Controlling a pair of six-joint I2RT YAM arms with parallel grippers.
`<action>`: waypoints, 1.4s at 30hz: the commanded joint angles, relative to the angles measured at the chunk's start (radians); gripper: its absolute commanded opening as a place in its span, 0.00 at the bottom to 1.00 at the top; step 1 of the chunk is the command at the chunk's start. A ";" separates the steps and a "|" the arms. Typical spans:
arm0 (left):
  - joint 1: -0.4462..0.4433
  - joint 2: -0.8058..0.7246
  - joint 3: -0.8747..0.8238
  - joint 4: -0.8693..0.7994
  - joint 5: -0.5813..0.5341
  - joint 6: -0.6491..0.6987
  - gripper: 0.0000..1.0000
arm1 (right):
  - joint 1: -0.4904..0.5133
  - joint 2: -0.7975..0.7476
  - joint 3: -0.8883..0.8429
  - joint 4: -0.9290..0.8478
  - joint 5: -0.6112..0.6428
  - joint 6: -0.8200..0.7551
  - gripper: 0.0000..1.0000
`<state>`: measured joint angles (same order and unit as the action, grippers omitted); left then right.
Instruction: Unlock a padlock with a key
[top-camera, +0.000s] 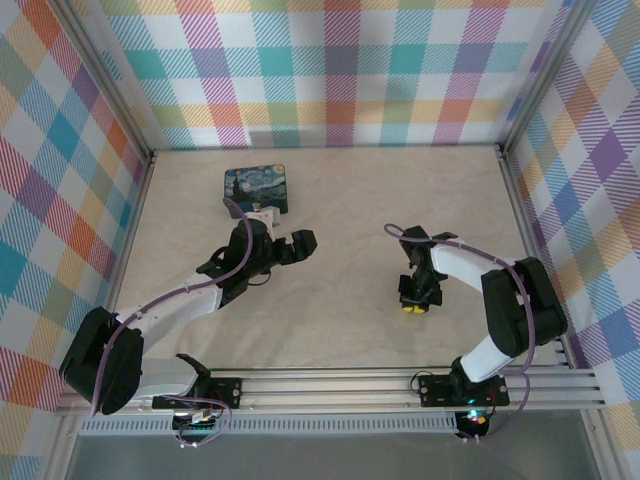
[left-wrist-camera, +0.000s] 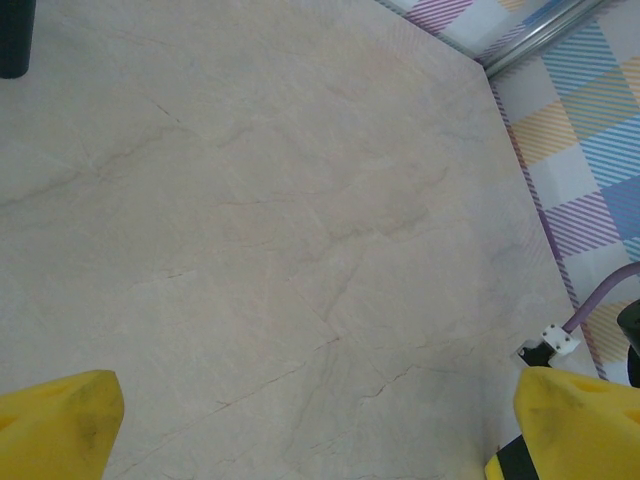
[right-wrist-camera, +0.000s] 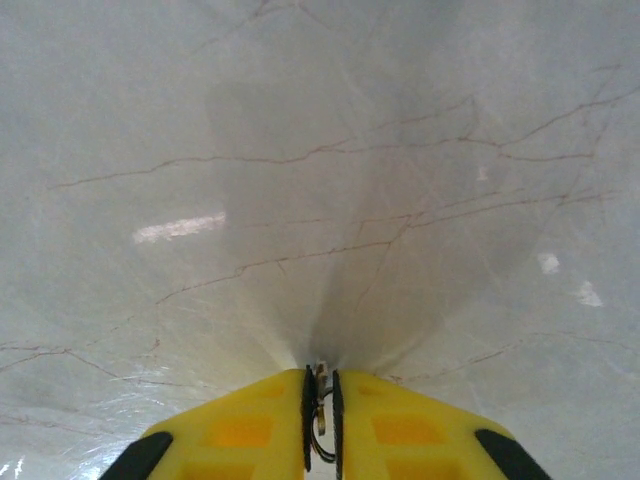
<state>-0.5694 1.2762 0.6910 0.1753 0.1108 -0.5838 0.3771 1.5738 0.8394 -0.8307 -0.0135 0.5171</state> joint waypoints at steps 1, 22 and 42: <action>-0.007 -0.021 0.034 -0.023 -0.016 0.015 1.00 | 0.009 -0.017 -0.008 -0.024 0.012 0.007 0.12; -0.007 -0.044 0.118 -0.036 0.060 -0.003 1.00 | 0.016 -0.266 0.057 0.118 -0.176 -0.212 0.01; -0.020 -0.047 0.268 0.114 0.418 0.084 0.71 | 0.016 -0.428 0.139 0.499 -0.604 -0.402 0.00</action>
<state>-0.5739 1.2228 0.9134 0.2401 0.4469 -0.5262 0.3870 1.1713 0.9451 -0.4206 -0.5129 0.1631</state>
